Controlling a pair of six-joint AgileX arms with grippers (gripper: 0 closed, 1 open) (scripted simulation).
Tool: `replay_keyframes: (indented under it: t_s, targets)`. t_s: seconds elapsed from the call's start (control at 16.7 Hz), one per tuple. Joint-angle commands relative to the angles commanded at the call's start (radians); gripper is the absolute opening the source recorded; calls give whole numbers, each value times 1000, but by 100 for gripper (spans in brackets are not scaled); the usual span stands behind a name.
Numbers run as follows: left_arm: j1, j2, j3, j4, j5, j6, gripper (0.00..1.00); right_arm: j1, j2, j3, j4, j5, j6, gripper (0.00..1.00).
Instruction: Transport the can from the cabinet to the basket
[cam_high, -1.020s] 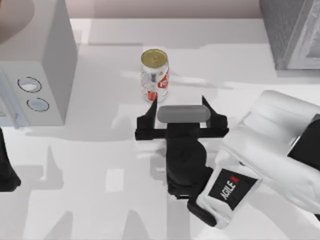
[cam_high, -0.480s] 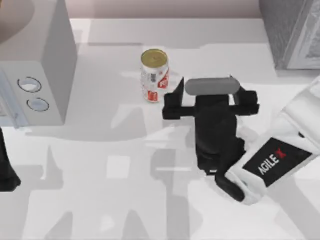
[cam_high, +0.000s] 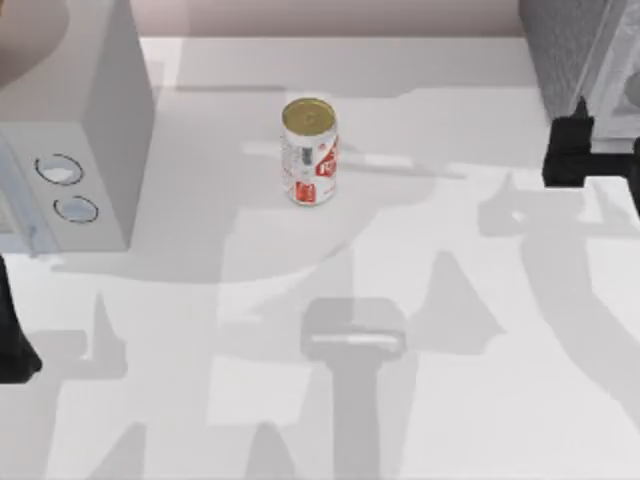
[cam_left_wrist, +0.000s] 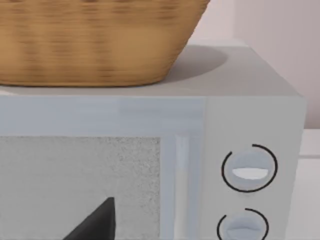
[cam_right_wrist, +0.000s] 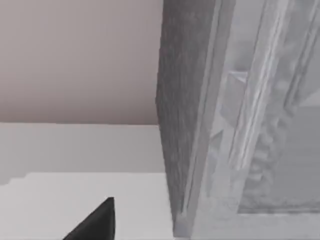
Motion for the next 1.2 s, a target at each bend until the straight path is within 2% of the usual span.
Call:
replay_keyframes:
  t_s: [0.36,0.6,0.9,1.2]
  targets:
    - [0,0,0,0,0,0,100,-221,-771,-282,-390,-245,-9,100]
    - [0,0,0,0,0,0,100,-310,-1146,-422,-569,-373,-17,100]
    - [0,0,0,0,0,0,100,-357,-1385,-516,-675,-464,-23,100]
    - [0,0,0,0,0,0,100,-360,-1410,-526,-686,-473,-24,100]
